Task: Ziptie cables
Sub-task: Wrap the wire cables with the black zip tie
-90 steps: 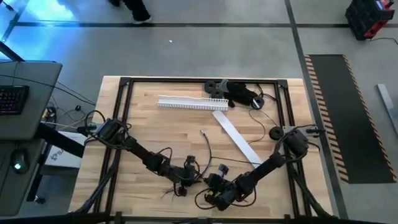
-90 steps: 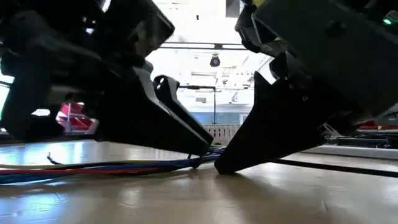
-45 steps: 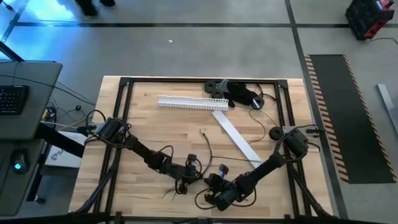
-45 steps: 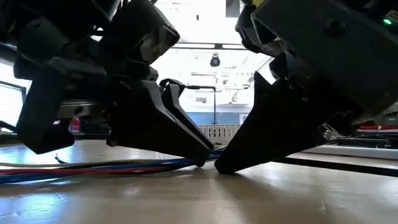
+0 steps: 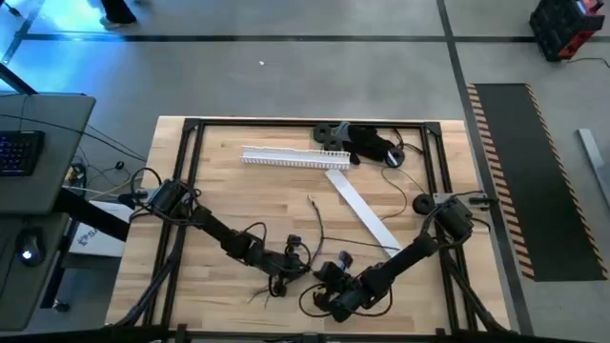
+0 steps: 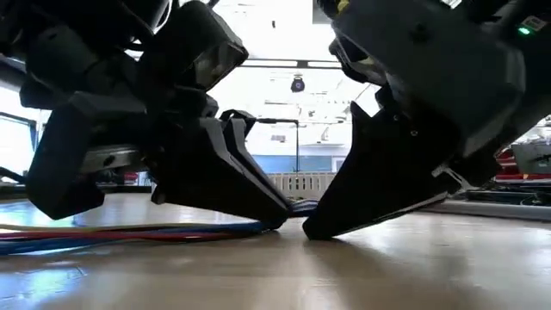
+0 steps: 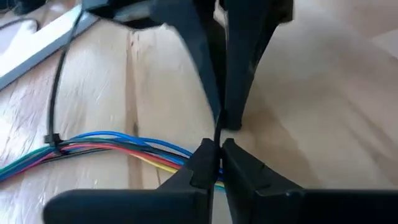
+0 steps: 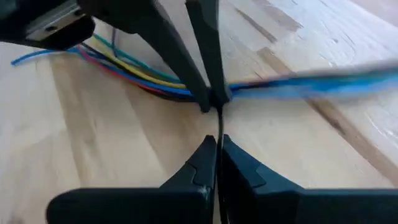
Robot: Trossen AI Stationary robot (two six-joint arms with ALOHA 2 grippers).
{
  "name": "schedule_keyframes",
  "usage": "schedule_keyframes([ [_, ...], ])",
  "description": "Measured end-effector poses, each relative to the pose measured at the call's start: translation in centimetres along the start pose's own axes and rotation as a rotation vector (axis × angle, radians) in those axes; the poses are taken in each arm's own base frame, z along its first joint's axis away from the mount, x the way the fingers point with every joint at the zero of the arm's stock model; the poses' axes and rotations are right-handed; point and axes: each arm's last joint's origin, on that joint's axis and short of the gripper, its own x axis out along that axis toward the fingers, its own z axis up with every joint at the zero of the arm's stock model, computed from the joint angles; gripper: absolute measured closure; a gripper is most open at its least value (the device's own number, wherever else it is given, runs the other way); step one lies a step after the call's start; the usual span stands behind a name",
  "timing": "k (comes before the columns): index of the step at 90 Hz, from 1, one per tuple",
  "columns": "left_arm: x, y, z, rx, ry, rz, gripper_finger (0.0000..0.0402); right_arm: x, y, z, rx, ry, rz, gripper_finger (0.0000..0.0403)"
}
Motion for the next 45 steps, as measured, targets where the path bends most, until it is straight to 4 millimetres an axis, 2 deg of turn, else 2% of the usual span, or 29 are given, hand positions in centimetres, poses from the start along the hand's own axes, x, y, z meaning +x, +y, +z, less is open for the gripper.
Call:
schedule_keyframes([
  [21,0.0,0.0,-0.2,-0.005,0.023,-0.002,0.0401,-0.8,0.0,-0.9,-0.002,0.020,-0.016,0.0402],
  [36,0.0,0.0,-0.3,-0.009,0.026,-0.004,0.0401,-2.2,-0.4,-0.1,-0.069,0.072,-0.024,0.0400],
  [45,0.0,0.0,-0.3,-0.012,0.026,-0.005,0.0401,-3.5,-1.1,0.9,-0.142,0.104,-0.059,0.0381],
])
